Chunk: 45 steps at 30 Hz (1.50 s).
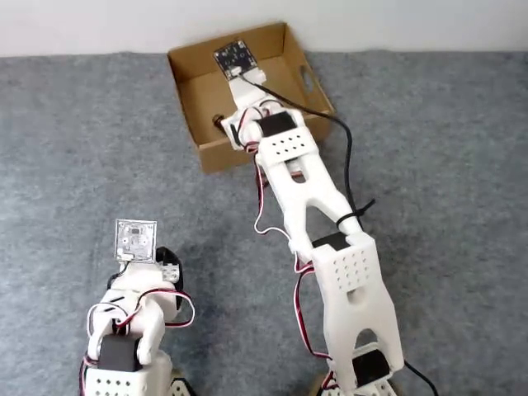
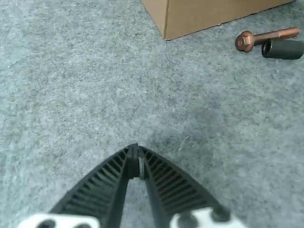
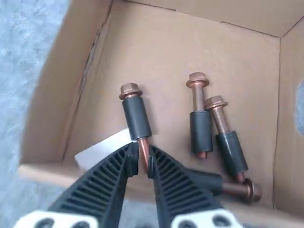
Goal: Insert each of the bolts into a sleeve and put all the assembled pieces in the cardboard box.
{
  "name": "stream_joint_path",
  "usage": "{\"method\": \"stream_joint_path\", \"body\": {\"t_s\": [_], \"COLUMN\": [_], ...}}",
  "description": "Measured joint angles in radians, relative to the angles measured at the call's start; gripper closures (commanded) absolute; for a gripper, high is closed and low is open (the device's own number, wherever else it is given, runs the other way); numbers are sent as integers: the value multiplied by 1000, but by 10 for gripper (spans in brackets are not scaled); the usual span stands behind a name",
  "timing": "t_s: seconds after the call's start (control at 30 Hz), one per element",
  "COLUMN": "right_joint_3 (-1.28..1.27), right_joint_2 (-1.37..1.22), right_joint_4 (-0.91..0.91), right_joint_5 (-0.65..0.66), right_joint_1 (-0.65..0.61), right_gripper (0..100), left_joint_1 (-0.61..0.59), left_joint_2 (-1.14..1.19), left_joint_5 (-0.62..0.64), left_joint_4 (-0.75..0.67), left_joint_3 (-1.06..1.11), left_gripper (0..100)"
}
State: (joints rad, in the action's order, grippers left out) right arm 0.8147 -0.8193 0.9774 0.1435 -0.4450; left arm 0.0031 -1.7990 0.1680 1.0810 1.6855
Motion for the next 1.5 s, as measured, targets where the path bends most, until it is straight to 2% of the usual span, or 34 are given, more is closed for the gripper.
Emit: {"method": "stream_joint_path", "body": {"t_s": [0.63,0.73,0.93,1.07,1.13,1.3,1.5], "right_joint_3": [345,348,344,288,253,204,203], "right_joint_2": [6,6,6,6,6,-12,-92], "right_joint_4": [689,772,773,775,775,775,775], "right_joint_5": [5,48,247,307,315,321,321], "right_joint_1": [0,0,21,40,54,77,71], "right_gripper": [990,990,976,839,804,850,853], "left_joint_1": [0,0,0,0,0,0,0], "left_joint_2": [0,0,0,0,0,0,0], "left_joint_5": [0,0,0,0,0,0,0], "left_joint_4": [0,0,0,0,0,0,0], "left_joint_3": [0,0,0,0,0,0,0], "left_gripper": [995,995,995,995,995,995,995]}}
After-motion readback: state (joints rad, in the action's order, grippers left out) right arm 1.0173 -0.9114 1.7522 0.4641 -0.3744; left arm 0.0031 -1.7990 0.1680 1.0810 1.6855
